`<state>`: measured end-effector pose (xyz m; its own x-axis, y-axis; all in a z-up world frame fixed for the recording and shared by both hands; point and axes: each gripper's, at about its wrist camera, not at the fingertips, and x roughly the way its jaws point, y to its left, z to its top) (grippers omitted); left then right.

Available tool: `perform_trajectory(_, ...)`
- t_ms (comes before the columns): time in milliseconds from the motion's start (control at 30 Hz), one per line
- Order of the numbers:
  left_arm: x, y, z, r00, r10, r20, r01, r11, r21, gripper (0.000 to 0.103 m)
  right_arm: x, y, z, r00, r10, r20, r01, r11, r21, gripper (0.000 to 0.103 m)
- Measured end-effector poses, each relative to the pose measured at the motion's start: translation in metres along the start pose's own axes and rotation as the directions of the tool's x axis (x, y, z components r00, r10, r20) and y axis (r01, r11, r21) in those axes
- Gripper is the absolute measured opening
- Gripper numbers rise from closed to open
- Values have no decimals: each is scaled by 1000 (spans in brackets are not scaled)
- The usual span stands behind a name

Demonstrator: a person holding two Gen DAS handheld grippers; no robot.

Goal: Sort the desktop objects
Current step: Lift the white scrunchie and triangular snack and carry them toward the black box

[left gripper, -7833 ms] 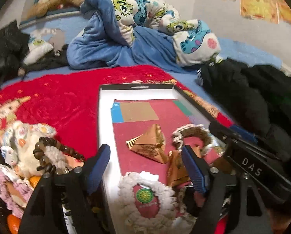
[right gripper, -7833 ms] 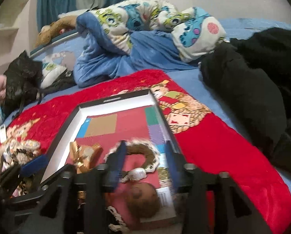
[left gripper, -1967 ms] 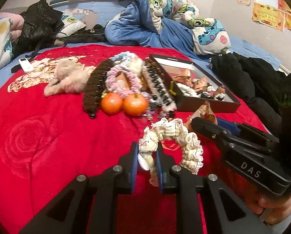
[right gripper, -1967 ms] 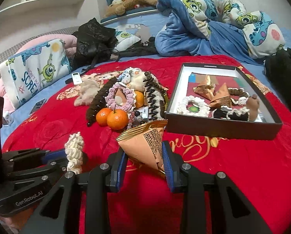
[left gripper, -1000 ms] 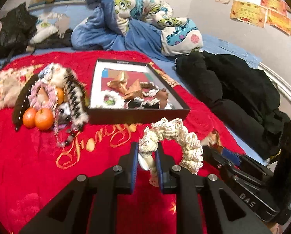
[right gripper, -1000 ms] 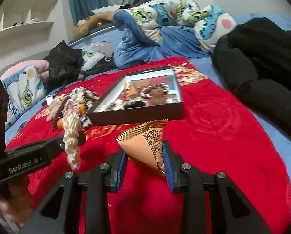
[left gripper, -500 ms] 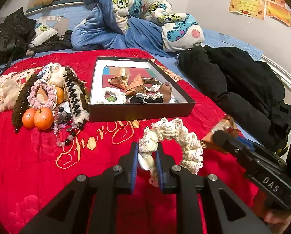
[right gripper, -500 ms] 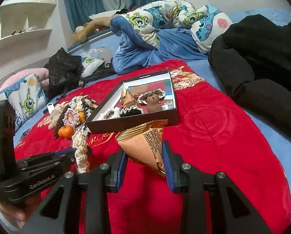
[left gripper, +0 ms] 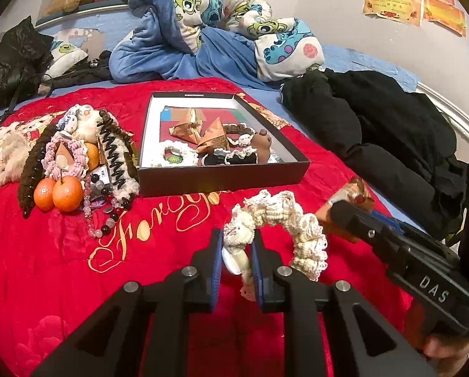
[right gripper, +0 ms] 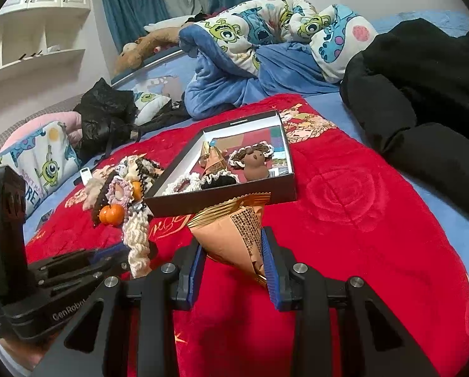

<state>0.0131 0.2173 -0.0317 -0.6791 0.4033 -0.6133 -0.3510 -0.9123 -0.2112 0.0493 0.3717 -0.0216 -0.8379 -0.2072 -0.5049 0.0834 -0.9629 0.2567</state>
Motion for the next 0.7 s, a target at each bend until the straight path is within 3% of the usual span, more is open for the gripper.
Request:
perform_trajectory(233,1,1,1,1000,12,-5,-12,1000,14,18,3,7,14,999,24,29,-25,999,31,32)
perform_trajectory(700,19,18,35,999,40,-7,-40,999,22,18,24,19,36,997,50,54,-54,996,73,32)
